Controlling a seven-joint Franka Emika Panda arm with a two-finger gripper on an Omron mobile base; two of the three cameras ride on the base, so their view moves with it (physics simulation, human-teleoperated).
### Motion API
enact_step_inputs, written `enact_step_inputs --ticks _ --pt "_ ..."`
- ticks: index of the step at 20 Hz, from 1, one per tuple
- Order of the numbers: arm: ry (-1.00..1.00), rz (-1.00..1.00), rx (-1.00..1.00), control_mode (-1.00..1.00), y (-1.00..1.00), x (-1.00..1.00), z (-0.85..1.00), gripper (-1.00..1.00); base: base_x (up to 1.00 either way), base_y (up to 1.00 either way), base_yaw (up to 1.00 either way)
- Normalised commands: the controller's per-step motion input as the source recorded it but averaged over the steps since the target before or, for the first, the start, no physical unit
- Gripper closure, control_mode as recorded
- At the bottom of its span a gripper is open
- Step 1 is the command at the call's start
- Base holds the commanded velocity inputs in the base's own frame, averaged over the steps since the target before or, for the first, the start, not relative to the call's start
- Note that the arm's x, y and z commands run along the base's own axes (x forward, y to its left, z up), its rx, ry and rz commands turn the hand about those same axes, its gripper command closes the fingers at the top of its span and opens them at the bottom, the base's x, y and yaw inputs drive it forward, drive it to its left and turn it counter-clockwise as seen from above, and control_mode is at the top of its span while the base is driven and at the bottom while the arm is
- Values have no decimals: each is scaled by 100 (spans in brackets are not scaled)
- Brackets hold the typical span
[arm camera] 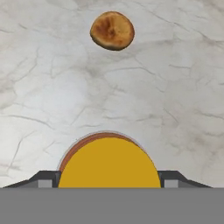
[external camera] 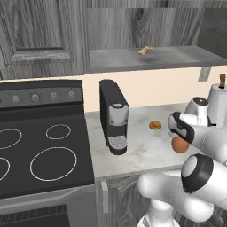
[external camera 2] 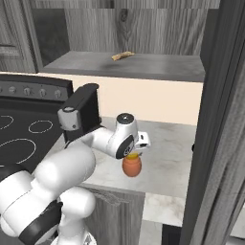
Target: Pick the honey bottle and bar from the counter and place them in the cabinets closest to them.
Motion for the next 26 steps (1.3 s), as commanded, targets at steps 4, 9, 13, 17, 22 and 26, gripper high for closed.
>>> enact_step_inputs --ticks 4,9,13,17,22,26 --pt "0 -6 0 -100 1 0 53 100 0 0 0" --pt "0 -6 0 -100 1 0 67 100 0 0 0" --pt "0 -5 0 -100 0 0 73 100 0 0 0" --pt "0 -5 0 -100 0 0 71 100 0 0 0" --pt "0 -3 0 -100 0 0 69 100 0 0 0" --pt "0 -3 0 -100 0 0 69 100 0 0 0"
